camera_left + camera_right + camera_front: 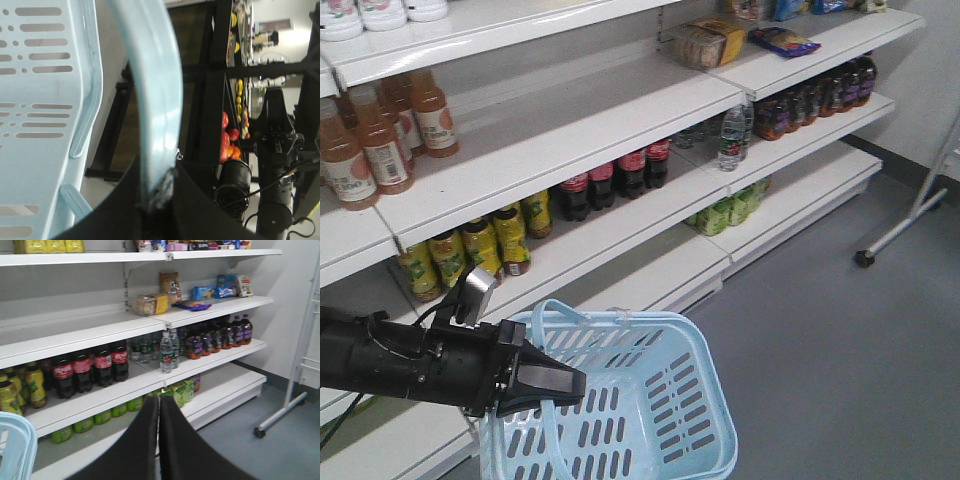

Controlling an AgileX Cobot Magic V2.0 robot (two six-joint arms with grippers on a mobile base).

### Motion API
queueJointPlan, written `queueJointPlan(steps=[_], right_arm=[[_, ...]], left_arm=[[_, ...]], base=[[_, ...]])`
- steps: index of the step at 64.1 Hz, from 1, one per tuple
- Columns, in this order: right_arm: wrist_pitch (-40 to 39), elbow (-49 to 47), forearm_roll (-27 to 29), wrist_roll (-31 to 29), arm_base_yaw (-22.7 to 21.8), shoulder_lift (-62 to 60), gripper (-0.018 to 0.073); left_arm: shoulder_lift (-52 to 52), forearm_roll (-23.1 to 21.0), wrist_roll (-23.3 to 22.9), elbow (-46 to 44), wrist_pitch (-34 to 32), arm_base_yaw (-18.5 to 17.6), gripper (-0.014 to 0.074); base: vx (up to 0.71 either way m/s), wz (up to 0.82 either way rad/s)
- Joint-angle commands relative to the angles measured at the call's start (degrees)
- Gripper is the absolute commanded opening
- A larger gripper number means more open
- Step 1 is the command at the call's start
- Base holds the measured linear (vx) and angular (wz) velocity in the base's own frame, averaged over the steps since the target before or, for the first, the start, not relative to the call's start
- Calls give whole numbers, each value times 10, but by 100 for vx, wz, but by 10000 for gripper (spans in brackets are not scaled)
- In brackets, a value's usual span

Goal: Place coke in basket with both arms
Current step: 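Turn the base while holding the basket in the left gripper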

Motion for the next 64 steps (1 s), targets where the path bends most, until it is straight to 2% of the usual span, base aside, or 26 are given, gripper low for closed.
queueJointPlan(steps=[1, 64], right_arm=[[-41, 7, -3, -7, 0, -11, -10], [-40, 7, -3, -7, 0, -11, -10]], left_arm=[[-27, -37, 6, -10, 52, -2, -7], [-27, -37, 6, -10, 52, -2, -8]], base=[[-5, -50], [-3, -45]])
